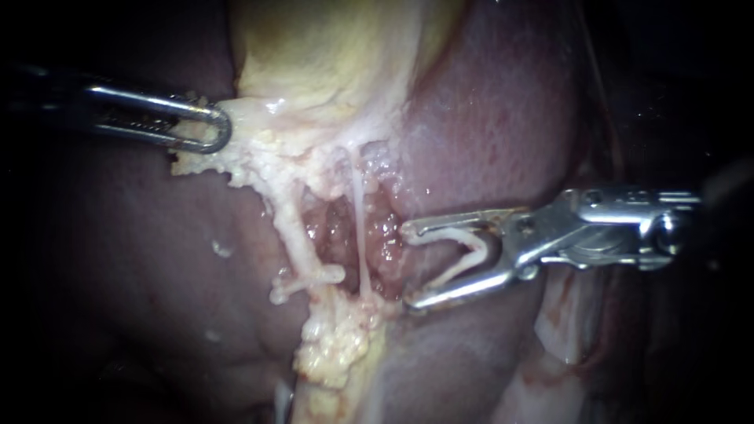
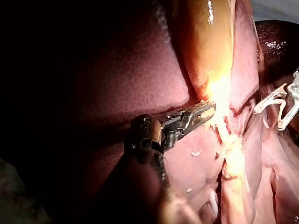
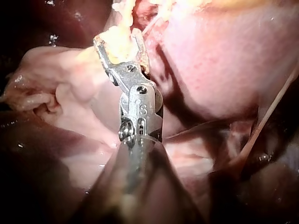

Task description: Clipping second clip left tube

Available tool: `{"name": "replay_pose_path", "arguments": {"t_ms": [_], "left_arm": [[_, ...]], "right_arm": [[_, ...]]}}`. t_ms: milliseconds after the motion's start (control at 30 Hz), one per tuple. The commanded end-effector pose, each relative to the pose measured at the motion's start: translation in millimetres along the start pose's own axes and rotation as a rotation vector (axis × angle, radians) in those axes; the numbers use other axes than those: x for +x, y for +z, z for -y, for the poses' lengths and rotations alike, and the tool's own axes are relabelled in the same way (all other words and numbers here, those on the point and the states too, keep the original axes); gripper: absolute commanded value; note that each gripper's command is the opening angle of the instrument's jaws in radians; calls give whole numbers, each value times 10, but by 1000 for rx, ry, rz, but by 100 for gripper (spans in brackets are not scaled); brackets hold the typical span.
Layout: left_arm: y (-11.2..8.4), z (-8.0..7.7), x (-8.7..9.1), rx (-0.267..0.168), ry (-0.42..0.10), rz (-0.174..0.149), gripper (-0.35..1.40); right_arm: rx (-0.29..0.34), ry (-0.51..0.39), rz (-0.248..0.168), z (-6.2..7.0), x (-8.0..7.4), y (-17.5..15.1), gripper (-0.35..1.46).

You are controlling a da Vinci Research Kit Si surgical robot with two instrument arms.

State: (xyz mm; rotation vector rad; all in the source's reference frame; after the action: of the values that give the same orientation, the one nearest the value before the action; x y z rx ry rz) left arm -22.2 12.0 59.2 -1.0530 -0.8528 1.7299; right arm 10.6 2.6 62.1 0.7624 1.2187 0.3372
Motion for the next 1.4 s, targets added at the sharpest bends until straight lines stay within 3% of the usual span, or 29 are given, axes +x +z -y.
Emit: {"name": "replay_pose_path", "arguments": {"t_ms": [33,367,733,1200,1400], "left_arm": [[0,0,0,1,-1,0,-35],[1,0,0,2,0,-1,-35],[3,0,-1,0,0,0,-35],[3,1,-1,1,0,0,-35],[4,0,-1,1,0,0,-35]], "right_arm": [[4,2,-4,-2,-3,4,50],[45,44,-22,-31,-23,38,50],[34,62,-15,-59,-54,56,50],[99,43,-6,-69,-69,83,50],[152,28,-43,-71,-64,101,49]]}}
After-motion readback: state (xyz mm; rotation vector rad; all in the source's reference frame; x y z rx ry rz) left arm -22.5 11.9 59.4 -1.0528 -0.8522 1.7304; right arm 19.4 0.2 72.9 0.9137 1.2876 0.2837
